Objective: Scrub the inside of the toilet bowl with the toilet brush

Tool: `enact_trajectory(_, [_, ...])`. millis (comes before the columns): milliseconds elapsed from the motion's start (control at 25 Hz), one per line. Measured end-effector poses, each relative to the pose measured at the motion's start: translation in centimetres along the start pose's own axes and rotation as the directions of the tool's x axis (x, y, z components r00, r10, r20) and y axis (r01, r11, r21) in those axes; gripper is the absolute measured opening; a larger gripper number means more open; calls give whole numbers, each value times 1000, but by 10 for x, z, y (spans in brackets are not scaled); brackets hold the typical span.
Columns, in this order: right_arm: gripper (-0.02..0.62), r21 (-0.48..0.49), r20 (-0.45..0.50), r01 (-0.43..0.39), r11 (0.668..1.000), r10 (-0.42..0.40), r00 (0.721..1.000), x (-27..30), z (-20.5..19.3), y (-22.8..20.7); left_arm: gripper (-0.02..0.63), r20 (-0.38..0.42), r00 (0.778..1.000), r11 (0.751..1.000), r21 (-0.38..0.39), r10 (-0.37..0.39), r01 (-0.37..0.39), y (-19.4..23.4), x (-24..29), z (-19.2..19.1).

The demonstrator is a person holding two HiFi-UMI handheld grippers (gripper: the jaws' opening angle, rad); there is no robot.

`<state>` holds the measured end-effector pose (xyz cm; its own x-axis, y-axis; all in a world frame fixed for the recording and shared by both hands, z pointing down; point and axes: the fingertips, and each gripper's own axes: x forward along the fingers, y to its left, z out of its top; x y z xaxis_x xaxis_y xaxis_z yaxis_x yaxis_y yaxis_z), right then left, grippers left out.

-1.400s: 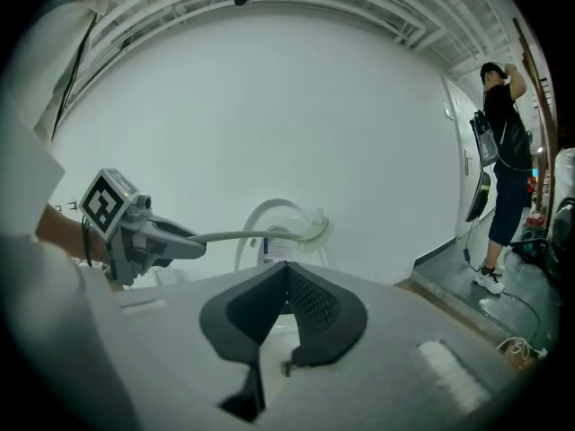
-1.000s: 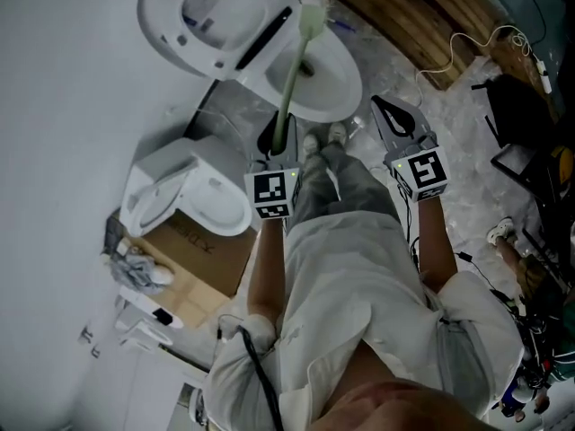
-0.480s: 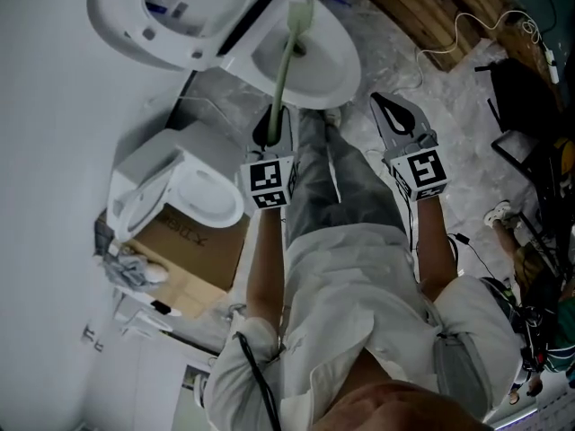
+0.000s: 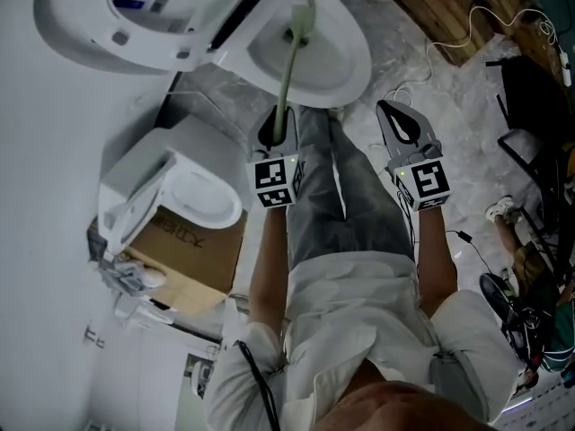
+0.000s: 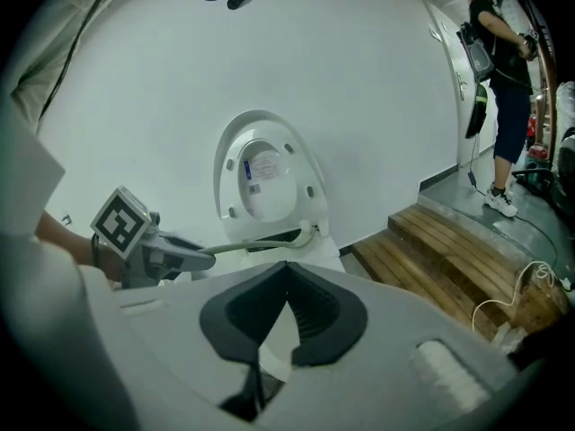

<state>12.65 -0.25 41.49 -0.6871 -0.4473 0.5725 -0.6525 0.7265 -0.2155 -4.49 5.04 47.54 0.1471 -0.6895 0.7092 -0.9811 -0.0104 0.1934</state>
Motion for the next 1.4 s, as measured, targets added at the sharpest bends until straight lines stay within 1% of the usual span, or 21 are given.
enact_trajectory(160, [4, 13, -27, 13, 1000, -13, 1000, 17, -17, -2, 101, -49, 999, 1000, -21, -17, 16, 7, 24, -25])
enact_trajectory(320, [4, 28, -55, 20, 999, -18, 998, 33, -36, 1, 101, -88, 996, 999, -8, -33, 33, 15, 45, -49])
enact_trajectory(480, [3, 44, -85, 29, 999, -26, 996, 43, -53, 2, 101, -160, 986, 998, -35, -53, 48, 18, 63, -73])
enact_trajectory(560, [3, 49, -95, 35, 998, -30, 995, 47, -60, 4, 101, -182, 981, 998, -41, -63, 57, 21, 73, -84])
enact_trajectory(640, [3, 52, -102, 40, 998, -35, 994, 49, -66, 5, 101, -195, 978, 997, -47, -74, 66, 22, 81, -91])
enact_trajectory(880, [3, 69, -121, 56, 996, -47, 991, 55, -82, 3, 101, -270, 959, 995, -59, -88, 75, 21, 106, -113])
enact_trajectory(1080, [3, 82, -135, 67, 994, -55, 989, 59, -94, 2, 101, -306, 947, 994, -71, -96, 78, 19, 122, -123])
enact_trajectory(1200, [4, 94, -142, 72, 993, -59, 988, 62, -98, 1, 101, -343, 933, 993, -75, -110, 90, 16, 130, -130])
enact_trajectory(1400, [3, 110, -139, 82, 991, -66, 988, 68, -98, 1, 100, -427, 895, 992, -67, -129, 111, 9, 142, -146])
